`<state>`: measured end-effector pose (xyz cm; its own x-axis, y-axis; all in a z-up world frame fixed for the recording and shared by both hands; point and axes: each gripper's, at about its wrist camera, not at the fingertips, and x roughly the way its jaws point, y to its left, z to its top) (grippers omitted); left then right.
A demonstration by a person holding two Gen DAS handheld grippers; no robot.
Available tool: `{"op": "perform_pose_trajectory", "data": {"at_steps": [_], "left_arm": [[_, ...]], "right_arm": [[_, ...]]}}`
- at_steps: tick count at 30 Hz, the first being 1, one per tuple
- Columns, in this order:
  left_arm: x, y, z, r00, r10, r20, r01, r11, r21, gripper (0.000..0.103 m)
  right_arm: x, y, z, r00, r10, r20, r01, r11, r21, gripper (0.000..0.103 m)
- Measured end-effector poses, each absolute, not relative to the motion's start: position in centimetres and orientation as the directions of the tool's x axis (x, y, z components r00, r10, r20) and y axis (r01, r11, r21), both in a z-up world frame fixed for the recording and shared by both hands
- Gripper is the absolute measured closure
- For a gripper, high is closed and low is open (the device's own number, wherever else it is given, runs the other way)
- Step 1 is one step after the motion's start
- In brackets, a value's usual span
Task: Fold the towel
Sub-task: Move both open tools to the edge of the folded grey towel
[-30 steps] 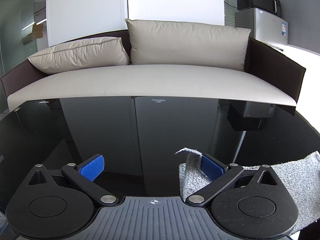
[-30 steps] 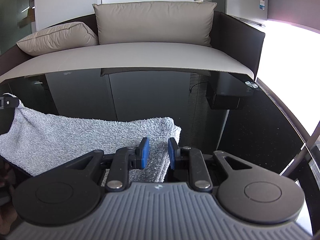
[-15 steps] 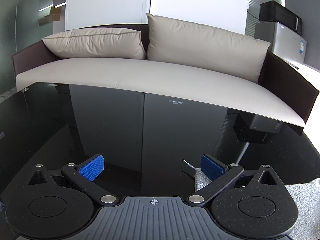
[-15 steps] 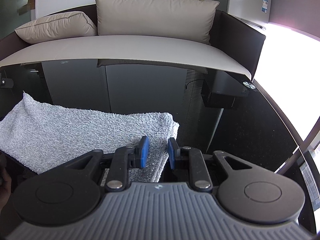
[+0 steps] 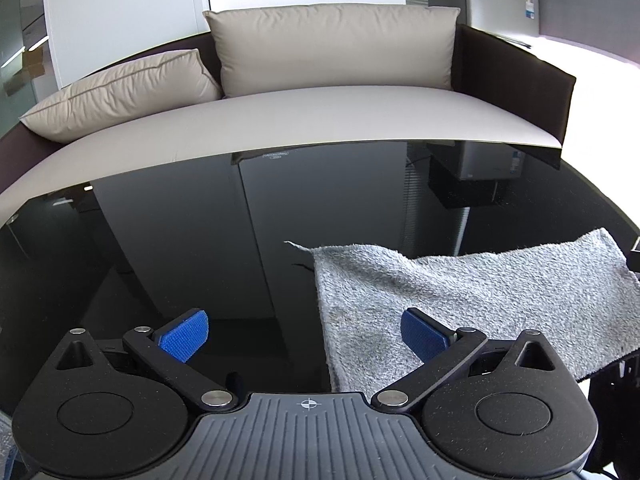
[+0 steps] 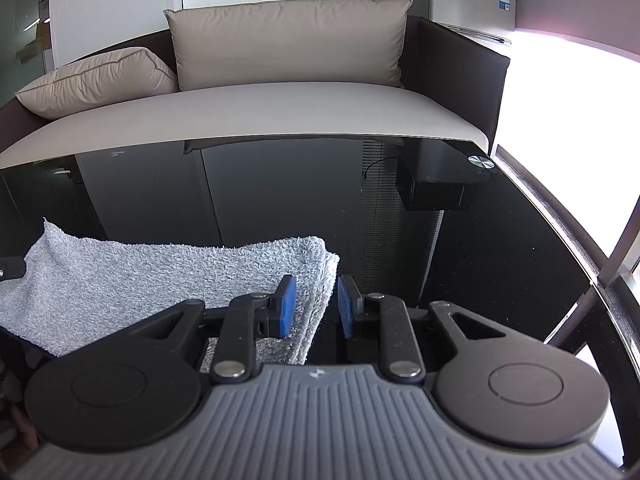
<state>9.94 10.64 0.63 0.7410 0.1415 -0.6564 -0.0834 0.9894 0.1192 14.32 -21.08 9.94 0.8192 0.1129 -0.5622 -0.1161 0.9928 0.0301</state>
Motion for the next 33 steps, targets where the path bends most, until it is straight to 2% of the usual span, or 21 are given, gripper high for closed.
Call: {"op": "perform_pose_trajectory", "data": {"at_steps": [1,2,8,11,33], "left_arm": [[9.6,10.5,0.5,0.737,0.133,-0.663,-0.08,0.991,0.11,0.001],[9.4,10.5,0.3,0.733,0.124,-0.669,-0.077,0.992,0.099,0.001],[8.0,10.7,-0.1,0.716,0.063,-0.695,-0.085,0.996,0.003,0.004],[7.6,11.2,-0.2,0.711,0.034,-0.703,-0.1,0.994,-0.053,0.007],[6.1,10.8,-0.4,0.725,0.056,-0.686,-0.121,0.992,-0.047,0.008]], "right_arm": [[14.2,-21.2,10.0,0.821,0.112,-0.56,-0.112,0.993,0.034,0.057],[14.1,-21.2,10.1,0.823,0.107,-0.557,-0.105,0.994,0.035,0.053],[12.9,-21.5,10.3,0.821,0.111,-0.56,-0.095,0.994,0.059,0.052],[12.0,-21.9,10.1,0.817,0.11,-0.567,-0.075,0.994,0.084,0.046],[8.5,-22.6,9.4,0.779,0.164,-0.605,-0.048,0.978,0.204,0.047]]}}
